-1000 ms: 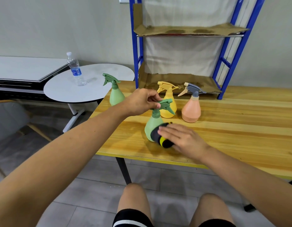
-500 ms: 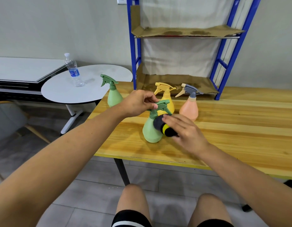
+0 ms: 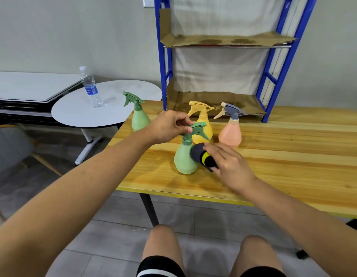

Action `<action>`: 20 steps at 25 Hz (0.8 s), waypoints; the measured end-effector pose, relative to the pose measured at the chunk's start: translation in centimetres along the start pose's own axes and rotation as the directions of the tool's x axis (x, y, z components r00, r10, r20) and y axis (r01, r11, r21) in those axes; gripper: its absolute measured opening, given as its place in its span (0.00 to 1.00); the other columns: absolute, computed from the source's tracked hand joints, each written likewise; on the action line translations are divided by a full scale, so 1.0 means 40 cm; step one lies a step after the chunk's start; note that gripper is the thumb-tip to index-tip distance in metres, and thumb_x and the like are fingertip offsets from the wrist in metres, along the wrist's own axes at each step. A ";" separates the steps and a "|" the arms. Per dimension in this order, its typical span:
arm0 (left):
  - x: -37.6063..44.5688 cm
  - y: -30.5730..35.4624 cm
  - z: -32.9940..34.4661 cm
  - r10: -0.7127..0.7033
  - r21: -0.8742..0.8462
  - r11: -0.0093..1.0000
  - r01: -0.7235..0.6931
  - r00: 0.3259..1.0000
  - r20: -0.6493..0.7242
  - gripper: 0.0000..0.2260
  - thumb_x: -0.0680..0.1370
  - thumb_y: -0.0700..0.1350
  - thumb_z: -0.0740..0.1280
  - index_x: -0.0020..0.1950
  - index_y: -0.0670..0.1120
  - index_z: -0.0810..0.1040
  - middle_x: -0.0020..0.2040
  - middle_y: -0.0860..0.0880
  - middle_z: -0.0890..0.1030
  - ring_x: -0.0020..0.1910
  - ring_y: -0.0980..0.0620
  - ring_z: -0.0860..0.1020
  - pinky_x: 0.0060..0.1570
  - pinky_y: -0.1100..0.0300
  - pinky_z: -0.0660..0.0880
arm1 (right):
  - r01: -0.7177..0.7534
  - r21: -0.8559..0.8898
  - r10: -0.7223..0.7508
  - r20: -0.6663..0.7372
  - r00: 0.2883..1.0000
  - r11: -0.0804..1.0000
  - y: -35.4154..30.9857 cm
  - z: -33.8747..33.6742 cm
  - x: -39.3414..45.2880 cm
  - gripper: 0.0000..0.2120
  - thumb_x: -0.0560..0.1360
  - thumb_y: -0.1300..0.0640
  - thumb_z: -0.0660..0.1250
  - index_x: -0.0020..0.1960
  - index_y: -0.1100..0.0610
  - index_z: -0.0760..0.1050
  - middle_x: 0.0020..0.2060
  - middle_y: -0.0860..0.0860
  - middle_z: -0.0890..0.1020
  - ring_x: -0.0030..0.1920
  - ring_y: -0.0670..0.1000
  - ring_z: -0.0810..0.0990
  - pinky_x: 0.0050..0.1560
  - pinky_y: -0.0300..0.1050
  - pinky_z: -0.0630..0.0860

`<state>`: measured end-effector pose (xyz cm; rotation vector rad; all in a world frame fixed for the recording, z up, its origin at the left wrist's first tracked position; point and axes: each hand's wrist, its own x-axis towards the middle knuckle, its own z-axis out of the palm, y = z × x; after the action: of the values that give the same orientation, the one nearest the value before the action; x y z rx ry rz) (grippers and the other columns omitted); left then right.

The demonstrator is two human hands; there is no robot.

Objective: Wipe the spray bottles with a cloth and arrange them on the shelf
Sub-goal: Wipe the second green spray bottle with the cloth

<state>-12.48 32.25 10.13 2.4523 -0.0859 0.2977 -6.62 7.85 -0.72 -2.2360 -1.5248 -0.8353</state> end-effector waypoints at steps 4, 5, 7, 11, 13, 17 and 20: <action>-0.005 0.001 0.004 -0.001 0.010 1.000 0.001 1.000 -0.013 0.08 0.77 0.45 0.73 0.55 0.47 0.84 0.45 0.58 0.83 0.45 0.66 0.79 0.41 0.77 0.71 | 0.121 -0.062 -0.113 0.124 0.986 0.991 -0.001 0.008 -0.082 0.35 0.59 0.60 0.83 0.64 0.63 0.78 0.61 0.58 0.82 0.59 0.58 0.81 0.54 0.55 0.82; -0.004 0.003 0.004 -0.005 0.010 1.000 0.005 1.000 -0.012 0.08 0.77 0.45 0.73 0.55 0.47 0.84 0.45 0.58 0.83 0.44 0.66 0.79 0.41 0.77 0.71 | 0.100 -0.065 -0.094 0.092 0.991 0.993 0.003 0.006 -0.061 0.35 0.60 0.59 0.83 0.65 0.63 0.77 0.62 0.58 0.81 0.60 0.58 0.81 0.55 0.55 0.81; -0.004 0.006 0.003 -0.009 0.010 1.000 0.009 1.000 -0.009 0.08 0.77 0.45 0.73 0.55 0.47 0.84 0.45 0.58 0.83 0.44 0.65 0.79 0.41 0.76 0.72 | 0.040 -0.057 -0.041 -0.008 0.999 0.998 0.001 -0.009 0.001 0.33 0.64 0.60 0.80 0.67 0.64 0.76 0.63 0.58 0.81 0.61 0.59 0.80 0.57 0.56 0.80; -0.005 0.007 0.003 -0.013 0.013 1.000 0.013 1.000 -0.021 0.08 0.77 0.45 0.74 0.55 0.47 0.85 0.45 0.57 0.83 0.45 0.64 0.80 0.44 0.73 0.74 | 0.141 -0.071 -0.140 0.023 0.990 0.987 -0.049 0.000 -0.003 0.33 0.63 0.64 0.78 0.67 0.63 0.76 0.62 0.57 0.81 0.60 0.59 0.80 0.56 0.56 0.81; -0.008 0.007 0.003 -0.014 0.021 1.000 0.015 1.000 -0.023 0.09 0.77 0.45 0.73 0.56 0.47 0.84 0.46 0.58 0.83 0.45 0.66 0.79 0.44 0.74 0.72 | 0.245 -0.065 -0.236 0.122 0.964 0.967 -0.078 0.014 -0.045 0.33 0.62 0.64 0.80 0.66 0.62 0.77 0.60 0.56 0.82 0.58 0.57 0.81 0.53 0.53 0.82; -0.013 0.011 -0.005 -0.031 -0.002 1.000 0.031 0.999 0.013 0.09 0.79 0.45 0.70 0.59 0.48 0.84 0.46 0.66 0.79 0.46 0.71 0.77 0.43 0.79 0.70 | 0.144 -0.063 -0.146 -0.018 0.989 0.988 -0.079 -0.002 0.040 0.30 0.67 0.60 0.76 0.69 0.62 0.75 0.64 0.57 0.80 0.61 0.58 0.79 0.59 0.54 0.79; -0.009 0.013 -0.011 -0.033 -0.011 0.999 0.033 0.999 0.031 0.09 0.80 0.45 0.69 0.59 0.48 0.84 0.48 0.63 0.81 0.48 0.68 0.78 0.45 0.77 0.72 | 0.185 -0.093 -0.193 -0.087 0.977 0.978 -0.098 -0.001 0.071 0.25 0.72 0.63 0.66 0.70 0.60 0.74 0.65 0.56 0.79 0.61 0.59 0.77 0.60 0.56 0.77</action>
<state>-12.99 32.13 10.70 2.4448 -0.0601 0.2440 -9.50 11.45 0.78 -2.0978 -1.7061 -1.0649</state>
